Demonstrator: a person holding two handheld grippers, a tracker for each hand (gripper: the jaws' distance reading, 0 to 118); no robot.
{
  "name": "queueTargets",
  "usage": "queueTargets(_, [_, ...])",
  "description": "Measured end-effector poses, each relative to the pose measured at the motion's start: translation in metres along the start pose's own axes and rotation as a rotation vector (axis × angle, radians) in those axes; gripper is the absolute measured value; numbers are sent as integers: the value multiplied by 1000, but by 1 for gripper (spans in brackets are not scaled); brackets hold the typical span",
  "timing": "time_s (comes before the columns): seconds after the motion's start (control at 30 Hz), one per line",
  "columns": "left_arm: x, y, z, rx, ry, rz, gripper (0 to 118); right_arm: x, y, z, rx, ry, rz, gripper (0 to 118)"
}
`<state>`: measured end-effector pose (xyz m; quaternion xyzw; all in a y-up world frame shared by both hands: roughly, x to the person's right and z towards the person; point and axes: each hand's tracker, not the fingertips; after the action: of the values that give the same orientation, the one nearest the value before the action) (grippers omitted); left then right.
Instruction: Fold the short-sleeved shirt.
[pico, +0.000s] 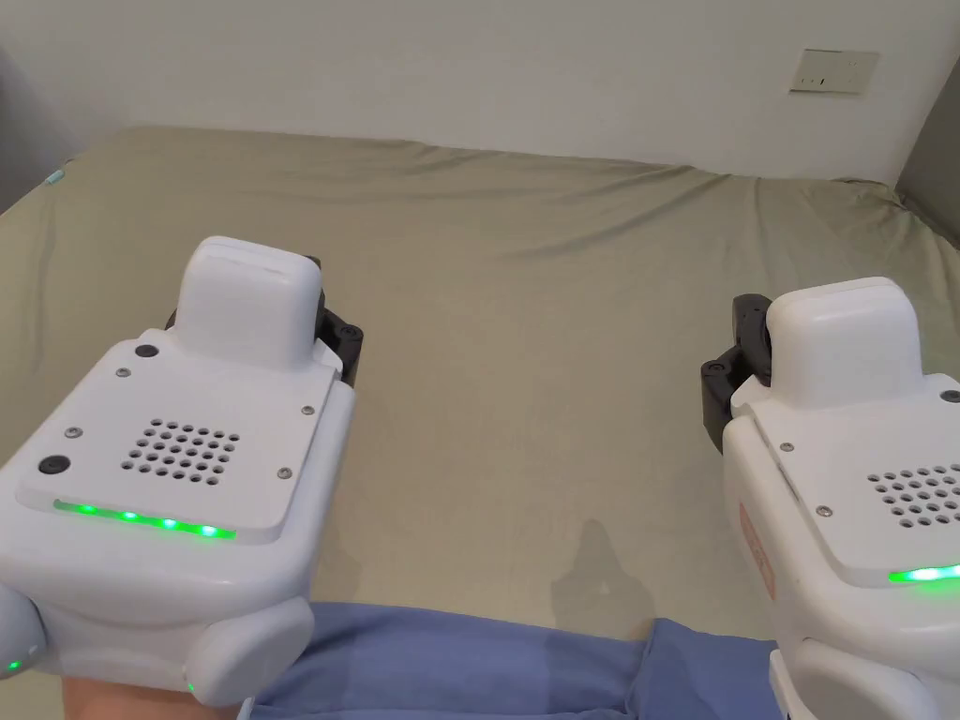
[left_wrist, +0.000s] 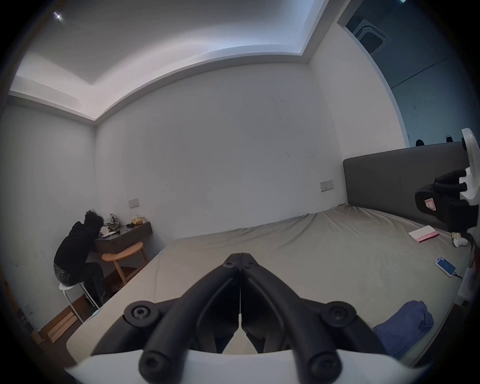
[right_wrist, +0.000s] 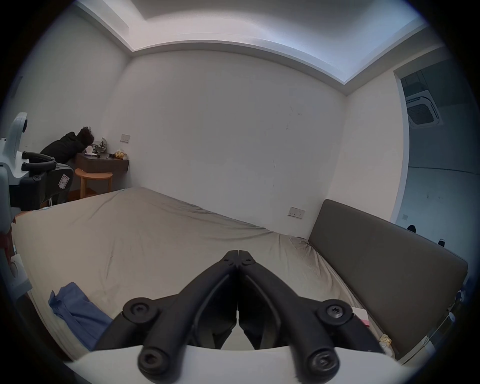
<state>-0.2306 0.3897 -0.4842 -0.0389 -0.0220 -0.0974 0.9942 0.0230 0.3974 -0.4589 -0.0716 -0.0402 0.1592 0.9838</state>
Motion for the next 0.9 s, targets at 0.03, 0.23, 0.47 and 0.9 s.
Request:
queueTargets(0.03, [-1, -4, -3, -26, -14, 1, 0, 0, -3, -2, -7, 3, 4, 1])
queueTargets(0.23, [-25, -71, -29, -283, -206, 117, 0, 0, -27, -11, -79, 36, 16, 1])
queueTargets(0.47, [-119, -208, -61, -717, -378, 477, 79, 7, -54, -15, -178, 62, 18, 1])
queueTargets(0.9, [-228, -348, -50, -958, -470, 1112, 113, 2, -61, -12, -259, 94, 16, 1])
